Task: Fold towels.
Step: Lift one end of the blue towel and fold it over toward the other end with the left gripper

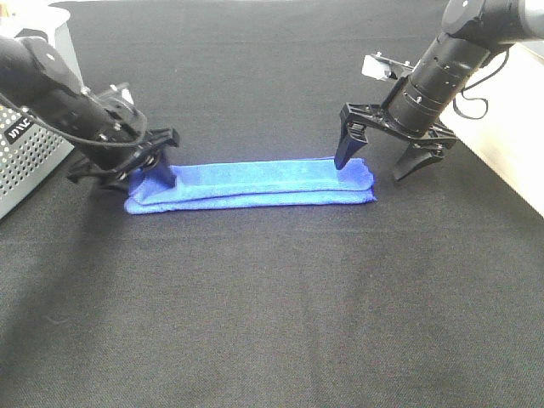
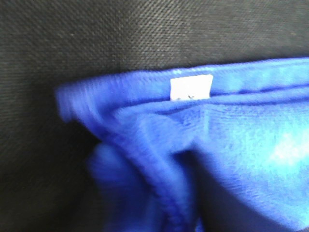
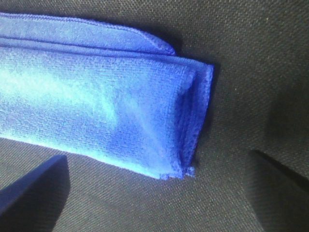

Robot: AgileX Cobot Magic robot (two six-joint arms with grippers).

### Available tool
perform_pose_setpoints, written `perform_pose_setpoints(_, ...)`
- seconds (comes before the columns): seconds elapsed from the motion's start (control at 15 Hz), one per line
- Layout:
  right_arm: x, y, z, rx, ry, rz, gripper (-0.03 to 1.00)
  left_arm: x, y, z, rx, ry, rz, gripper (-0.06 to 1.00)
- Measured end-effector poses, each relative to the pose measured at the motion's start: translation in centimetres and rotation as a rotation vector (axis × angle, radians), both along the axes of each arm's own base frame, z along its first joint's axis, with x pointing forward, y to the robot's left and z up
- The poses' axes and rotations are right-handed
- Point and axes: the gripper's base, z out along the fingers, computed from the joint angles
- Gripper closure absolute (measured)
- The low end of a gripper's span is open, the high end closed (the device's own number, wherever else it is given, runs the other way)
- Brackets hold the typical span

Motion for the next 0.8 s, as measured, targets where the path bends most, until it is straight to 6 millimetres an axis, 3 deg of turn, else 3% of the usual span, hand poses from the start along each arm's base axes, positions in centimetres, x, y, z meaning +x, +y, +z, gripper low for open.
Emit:
perform_pose_setpoints(0.07, 0.0, 0.0, 0.0, 0.0, -0.002, -0.001, 0.05, 0.0, 0.0, 0.0, -0.001, 0.004, 0.006, 0.84)
perform_pose_setpoints(0.13, 0.0, 0.0, 0.0, 0.0, -0.002, -0.001, 0.05, 0.0, 0.0, 0.1, 0.001, 0.002, 0.006, 0.87)
perform_pose_setpoints(0.47, 0.0, 0.0, 0.0, 0.0, -0.001, 0.0, 0.05, -0.3, 0.8, 2.9, 0.119, -0.033, -0.036, 0.87)
perform_pose_setpoints(0.73, -0.2, 0.0, 0.0, 0.0, 0.021, 0.007, 0.05, -1.6, 2.4, 9.9, 0.259, -0.098, -0.002, 0.87)
perform_pose_setpoints(0.8, -0.3, 0.0, 0.0, 0.0, 0.028, 0.01, 0.05, -1.9, 2.3, 10.7, 0.247, -0.078, 0.009, 0.87)
